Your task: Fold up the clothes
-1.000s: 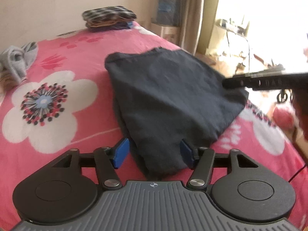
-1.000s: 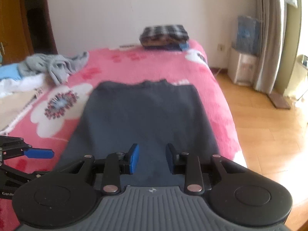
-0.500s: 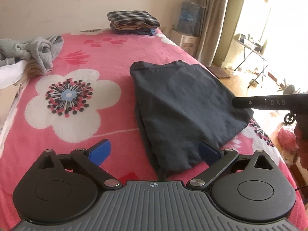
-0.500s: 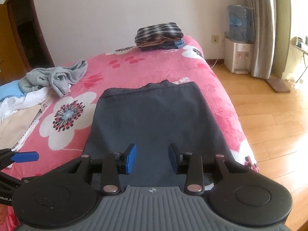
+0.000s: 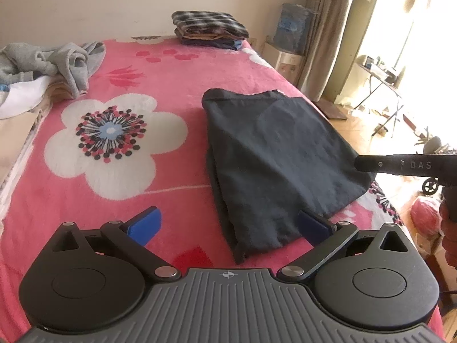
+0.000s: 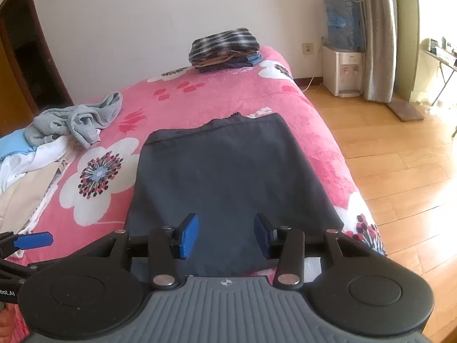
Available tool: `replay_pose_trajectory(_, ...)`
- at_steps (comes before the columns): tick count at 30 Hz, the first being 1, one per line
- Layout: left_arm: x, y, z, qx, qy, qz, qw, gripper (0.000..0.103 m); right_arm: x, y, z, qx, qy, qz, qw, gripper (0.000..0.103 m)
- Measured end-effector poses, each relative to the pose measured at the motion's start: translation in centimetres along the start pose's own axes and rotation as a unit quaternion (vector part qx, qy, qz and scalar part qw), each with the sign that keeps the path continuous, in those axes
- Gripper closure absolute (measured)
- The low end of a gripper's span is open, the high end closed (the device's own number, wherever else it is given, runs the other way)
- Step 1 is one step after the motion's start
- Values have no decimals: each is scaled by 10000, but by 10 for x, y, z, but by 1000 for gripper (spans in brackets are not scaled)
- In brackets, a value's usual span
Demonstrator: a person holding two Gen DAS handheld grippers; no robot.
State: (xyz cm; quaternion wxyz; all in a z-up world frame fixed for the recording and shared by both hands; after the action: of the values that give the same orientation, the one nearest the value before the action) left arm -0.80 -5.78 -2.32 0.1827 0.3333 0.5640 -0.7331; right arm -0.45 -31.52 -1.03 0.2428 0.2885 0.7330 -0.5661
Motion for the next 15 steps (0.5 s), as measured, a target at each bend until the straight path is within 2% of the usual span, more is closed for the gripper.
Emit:
replay_pose_trajectory(10,5,10,-3,-360,-34,-277,9990,0,4,4,-4,84,-65,-121,9999,44)
replay_pose_trajectory(15,6,16,-6,-556,-76,-457,9974,0,4,6,-7,177,-211,-107,9996,44)
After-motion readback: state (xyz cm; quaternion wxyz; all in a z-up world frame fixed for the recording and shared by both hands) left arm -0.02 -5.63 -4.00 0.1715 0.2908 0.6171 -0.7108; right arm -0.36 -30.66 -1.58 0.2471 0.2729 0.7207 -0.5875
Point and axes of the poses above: each gripper's, at about its wrist camera, not at the fingertips, and y roughly the way its jaws point, z to its right, x to its underside, the point moved 2 cm from there along y, roughly the way its jaws point, and after that the axes turned 3 degrees about y, right-handed, at the moved point
